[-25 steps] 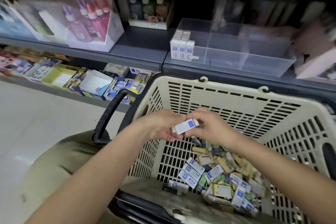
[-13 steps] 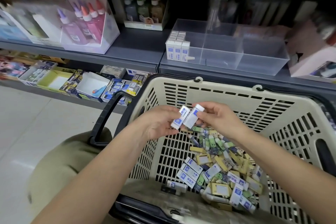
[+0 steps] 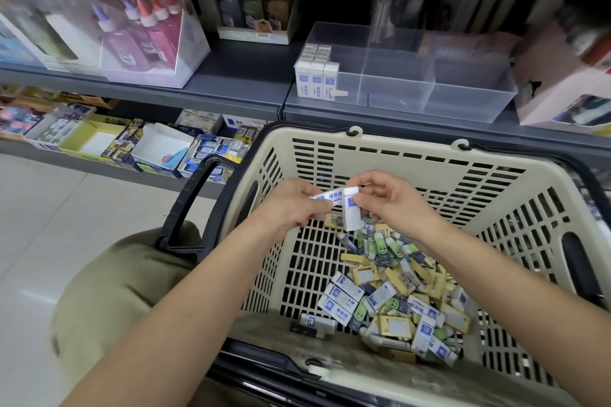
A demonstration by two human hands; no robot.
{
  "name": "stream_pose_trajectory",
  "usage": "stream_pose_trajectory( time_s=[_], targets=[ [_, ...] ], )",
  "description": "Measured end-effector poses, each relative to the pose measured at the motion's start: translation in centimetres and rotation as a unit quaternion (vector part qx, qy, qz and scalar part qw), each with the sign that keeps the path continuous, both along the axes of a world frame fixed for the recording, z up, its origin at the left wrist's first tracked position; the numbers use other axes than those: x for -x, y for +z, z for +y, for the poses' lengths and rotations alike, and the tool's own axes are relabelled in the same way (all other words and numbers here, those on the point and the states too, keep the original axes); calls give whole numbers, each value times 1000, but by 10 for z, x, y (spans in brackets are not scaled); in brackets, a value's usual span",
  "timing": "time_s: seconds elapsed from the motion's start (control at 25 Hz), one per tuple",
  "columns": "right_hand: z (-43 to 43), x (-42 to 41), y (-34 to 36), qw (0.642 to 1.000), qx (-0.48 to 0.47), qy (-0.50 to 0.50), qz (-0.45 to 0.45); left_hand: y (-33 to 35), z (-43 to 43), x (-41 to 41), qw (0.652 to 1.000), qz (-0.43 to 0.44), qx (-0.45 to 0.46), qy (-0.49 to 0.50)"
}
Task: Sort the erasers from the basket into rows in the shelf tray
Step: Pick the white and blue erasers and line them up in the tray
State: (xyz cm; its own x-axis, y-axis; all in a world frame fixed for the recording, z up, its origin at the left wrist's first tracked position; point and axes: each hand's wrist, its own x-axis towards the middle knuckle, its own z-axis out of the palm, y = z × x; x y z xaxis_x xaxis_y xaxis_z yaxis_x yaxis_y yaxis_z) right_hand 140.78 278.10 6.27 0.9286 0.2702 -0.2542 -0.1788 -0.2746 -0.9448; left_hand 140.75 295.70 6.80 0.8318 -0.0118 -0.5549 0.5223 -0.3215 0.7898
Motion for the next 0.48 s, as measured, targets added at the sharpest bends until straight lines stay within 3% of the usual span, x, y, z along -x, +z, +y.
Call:
stream_pose_trajectory(
  time_s=[0.08,0.24,0.36,0.48],
  targets=[
    [-1,-1,-1,1000,5,-11,-5,0,0,-1,1000,-13,18,-6],
    [-3,0,0,1000,-12,-24,14,4,-3,1,983,-16,167,69],
    [1,-1,2,999,-21,-24,13,5,-10,0,974,-33,196,112],
    [7,-3,1,997,-53,-49,9,6,-13,-1,974,-5,214,72]
  ],
)
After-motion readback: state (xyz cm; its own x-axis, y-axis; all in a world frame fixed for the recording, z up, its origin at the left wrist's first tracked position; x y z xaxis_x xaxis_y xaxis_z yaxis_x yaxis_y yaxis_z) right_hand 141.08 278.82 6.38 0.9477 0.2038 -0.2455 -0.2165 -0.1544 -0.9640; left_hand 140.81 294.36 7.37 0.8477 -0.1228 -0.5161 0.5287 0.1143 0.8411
